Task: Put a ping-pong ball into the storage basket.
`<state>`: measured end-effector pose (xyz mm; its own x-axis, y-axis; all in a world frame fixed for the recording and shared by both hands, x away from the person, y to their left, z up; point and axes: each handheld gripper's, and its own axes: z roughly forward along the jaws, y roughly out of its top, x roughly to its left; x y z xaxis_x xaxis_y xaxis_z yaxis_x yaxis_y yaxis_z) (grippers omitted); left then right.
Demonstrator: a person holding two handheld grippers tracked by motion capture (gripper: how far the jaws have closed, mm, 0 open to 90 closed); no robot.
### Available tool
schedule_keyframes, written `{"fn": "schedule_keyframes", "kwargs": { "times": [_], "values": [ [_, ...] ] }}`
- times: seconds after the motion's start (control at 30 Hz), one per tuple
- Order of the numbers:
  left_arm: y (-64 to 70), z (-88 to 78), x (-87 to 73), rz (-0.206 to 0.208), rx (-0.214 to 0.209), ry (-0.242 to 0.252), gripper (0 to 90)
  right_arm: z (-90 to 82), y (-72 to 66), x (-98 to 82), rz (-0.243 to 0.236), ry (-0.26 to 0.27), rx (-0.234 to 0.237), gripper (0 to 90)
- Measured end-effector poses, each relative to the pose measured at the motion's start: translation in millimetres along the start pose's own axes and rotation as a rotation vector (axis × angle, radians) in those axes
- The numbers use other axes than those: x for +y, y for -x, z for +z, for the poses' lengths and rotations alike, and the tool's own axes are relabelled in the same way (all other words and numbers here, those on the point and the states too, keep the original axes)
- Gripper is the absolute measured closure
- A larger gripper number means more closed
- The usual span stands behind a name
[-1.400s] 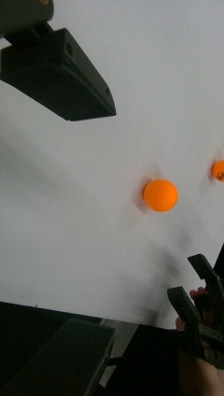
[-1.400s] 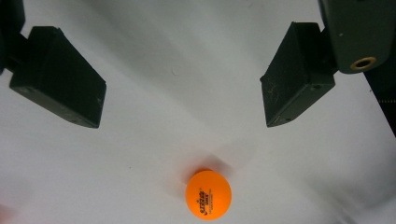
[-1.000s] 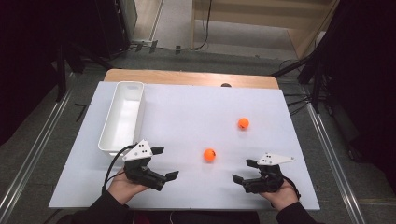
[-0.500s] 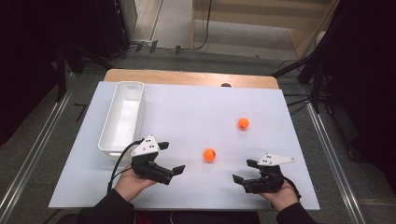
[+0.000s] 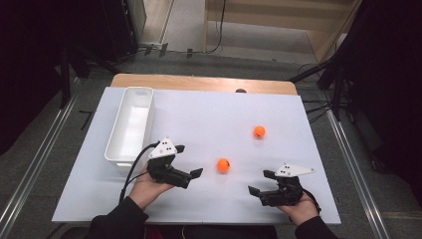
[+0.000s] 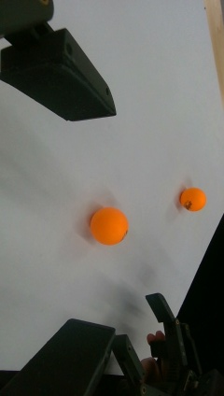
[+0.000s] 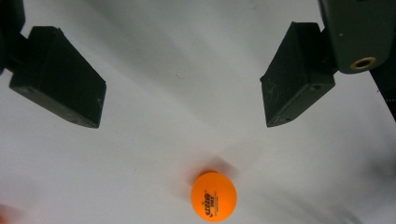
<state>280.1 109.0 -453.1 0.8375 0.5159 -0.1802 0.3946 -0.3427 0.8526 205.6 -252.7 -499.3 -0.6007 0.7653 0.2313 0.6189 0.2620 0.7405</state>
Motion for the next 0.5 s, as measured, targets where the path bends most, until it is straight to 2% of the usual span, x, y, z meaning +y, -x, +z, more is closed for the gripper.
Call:
{"fn": "schedule_keyframes", "kwargs": {
  "times": [0.33,0.5],
  "values": [
    [-1.7,12.5,6.5,0.002,-0.006,-0.017,0.0,-1.0,0.1,-0.1,0.008,0.008,-0.006,12.5],
    [-1.1,18.4,12.1,0.003,-0.01,-0.01,0.0,0.2,0.3,0.6,-0.001,0.007,-0.001,12.4]
  ]
}}
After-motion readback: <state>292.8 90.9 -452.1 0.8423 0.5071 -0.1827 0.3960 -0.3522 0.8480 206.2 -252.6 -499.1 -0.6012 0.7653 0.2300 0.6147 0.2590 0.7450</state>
